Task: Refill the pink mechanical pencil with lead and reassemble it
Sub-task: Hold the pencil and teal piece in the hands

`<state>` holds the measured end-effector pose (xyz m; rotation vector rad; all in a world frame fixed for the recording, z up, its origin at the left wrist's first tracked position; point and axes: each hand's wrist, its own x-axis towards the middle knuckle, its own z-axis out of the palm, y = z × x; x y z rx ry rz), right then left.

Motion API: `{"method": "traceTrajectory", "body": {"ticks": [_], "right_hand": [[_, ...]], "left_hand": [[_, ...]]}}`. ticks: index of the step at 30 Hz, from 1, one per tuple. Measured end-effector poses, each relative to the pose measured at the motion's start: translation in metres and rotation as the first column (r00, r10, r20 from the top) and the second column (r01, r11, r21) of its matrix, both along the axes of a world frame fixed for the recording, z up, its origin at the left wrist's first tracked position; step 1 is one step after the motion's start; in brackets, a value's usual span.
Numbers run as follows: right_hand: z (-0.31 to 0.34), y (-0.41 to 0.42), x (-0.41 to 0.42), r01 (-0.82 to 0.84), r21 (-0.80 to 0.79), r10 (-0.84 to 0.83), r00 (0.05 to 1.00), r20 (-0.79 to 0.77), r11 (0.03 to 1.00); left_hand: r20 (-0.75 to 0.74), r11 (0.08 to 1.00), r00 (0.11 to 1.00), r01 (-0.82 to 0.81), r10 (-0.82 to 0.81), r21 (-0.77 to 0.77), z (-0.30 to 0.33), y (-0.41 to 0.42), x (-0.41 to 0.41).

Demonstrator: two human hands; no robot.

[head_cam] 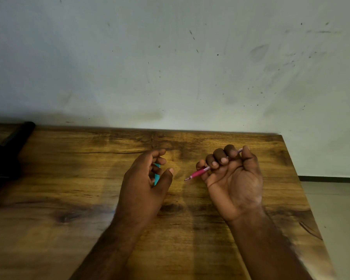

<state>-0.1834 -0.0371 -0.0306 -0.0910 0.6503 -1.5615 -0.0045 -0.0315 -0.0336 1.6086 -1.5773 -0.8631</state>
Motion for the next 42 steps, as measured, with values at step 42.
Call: {"method": "traceTrajectory", "body": {"ticks": [42], "right_hand": [[-0.0007,0.0004,-0.0023,0.051,0.009,-0.051,0.999,0.017,0.999]], "left_hand": [[-0.034,1.000,0.999,0.001,0.000,0.015,-0.0046,-0.0007,-0.0007]]}}
